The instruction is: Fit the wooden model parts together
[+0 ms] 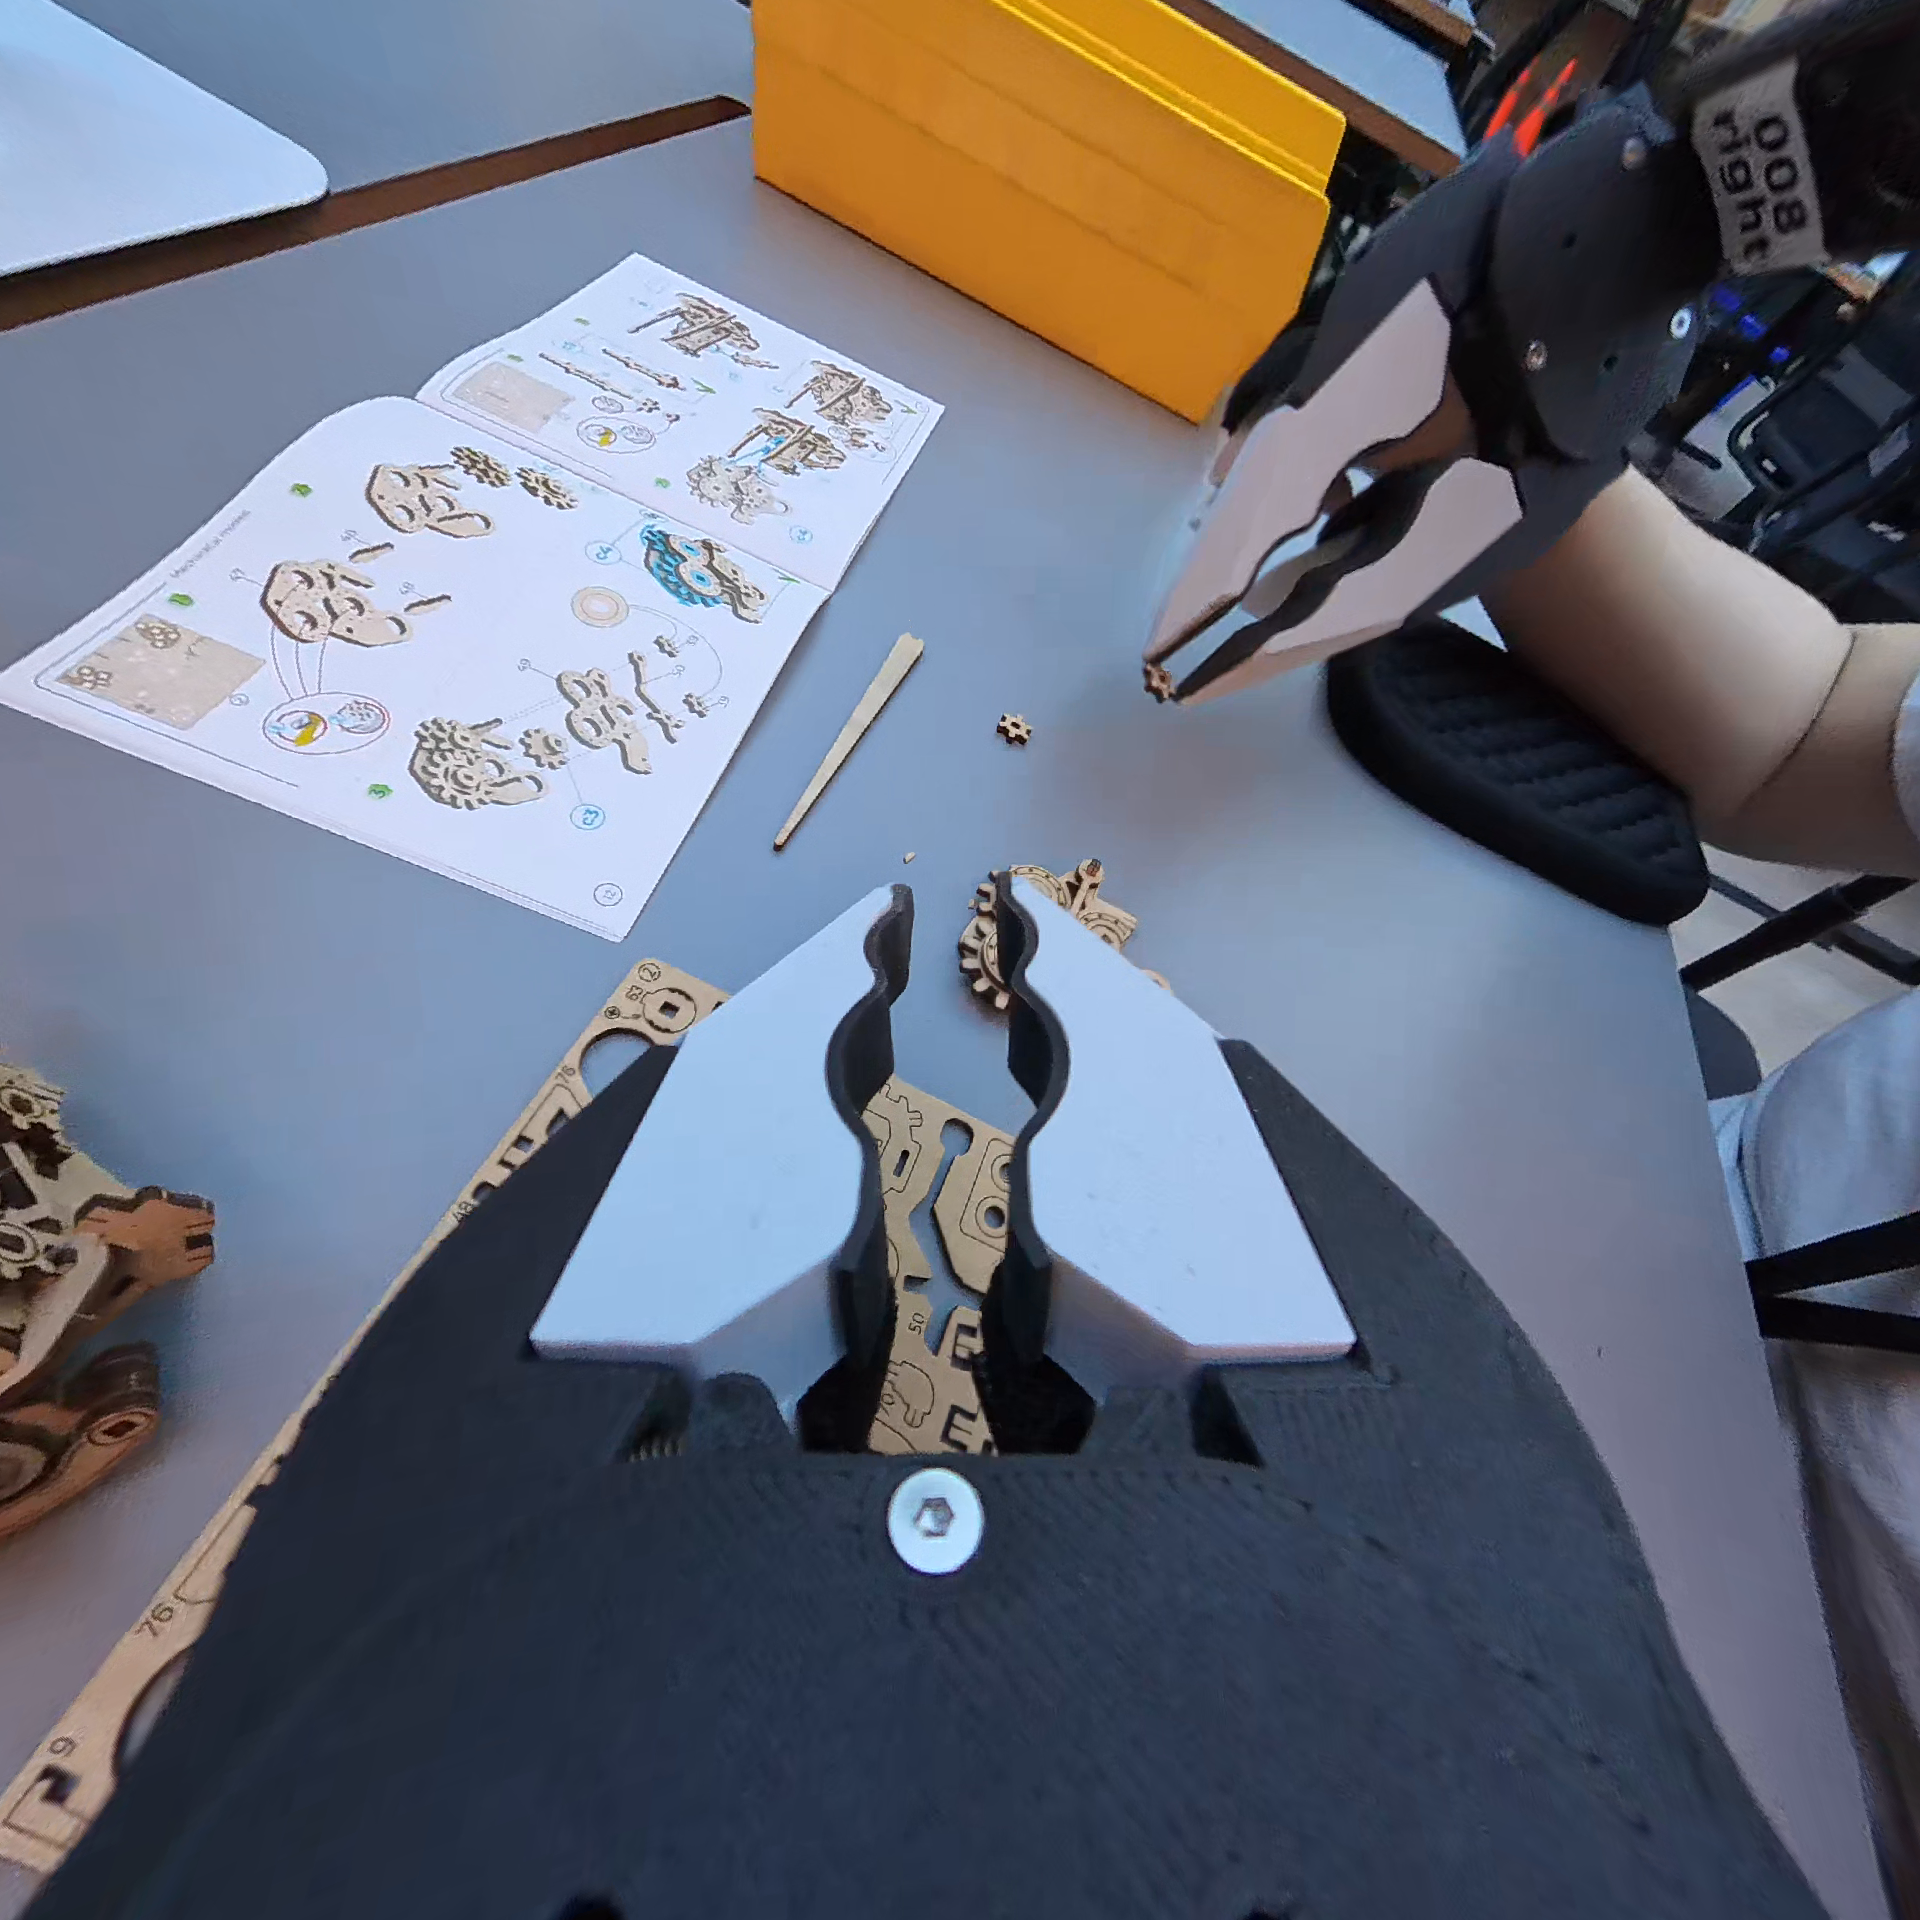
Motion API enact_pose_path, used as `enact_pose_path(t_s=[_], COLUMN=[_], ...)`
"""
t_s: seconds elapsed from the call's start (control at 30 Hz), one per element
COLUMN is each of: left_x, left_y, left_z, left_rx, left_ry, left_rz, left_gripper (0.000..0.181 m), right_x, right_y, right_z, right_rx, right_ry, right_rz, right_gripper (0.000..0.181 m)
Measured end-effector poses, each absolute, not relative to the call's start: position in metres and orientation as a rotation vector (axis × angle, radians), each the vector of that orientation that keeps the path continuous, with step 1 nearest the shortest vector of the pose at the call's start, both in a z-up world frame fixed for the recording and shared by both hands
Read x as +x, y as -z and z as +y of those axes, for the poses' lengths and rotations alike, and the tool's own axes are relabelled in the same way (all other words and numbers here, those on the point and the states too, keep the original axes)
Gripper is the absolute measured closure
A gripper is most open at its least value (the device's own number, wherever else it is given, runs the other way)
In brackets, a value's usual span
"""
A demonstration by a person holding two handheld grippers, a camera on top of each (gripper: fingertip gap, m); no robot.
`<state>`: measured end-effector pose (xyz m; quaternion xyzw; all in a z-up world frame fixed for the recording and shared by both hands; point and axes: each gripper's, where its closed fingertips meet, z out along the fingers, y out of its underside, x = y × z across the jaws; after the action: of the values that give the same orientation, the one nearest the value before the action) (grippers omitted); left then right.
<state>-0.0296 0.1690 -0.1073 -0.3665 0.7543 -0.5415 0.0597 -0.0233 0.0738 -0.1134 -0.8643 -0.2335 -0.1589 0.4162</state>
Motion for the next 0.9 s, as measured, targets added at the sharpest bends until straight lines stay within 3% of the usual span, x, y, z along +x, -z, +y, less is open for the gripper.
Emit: enact_pose_path(t_s=[0.63, 0.9], left_x=[-0.049, -0.024], left_y=[0.084, 0.023], left_z=[0.131, 0.243], left_rx=[-1.277, -1.139], left_ry=[1.928, 1.784], left_rz=[2.242, 1.831], left_gripper=[0.165, 0.170], right_x=[-0.057, -0.043], right_y=[0.083, 0.092], right_z=[0.112, 0.105], right_rx=[-1.936, -1.969], right_ry=[0.509, 0.543], right_rz=[-0.631, -0.626], right_gripper=[0.172, 0.173])
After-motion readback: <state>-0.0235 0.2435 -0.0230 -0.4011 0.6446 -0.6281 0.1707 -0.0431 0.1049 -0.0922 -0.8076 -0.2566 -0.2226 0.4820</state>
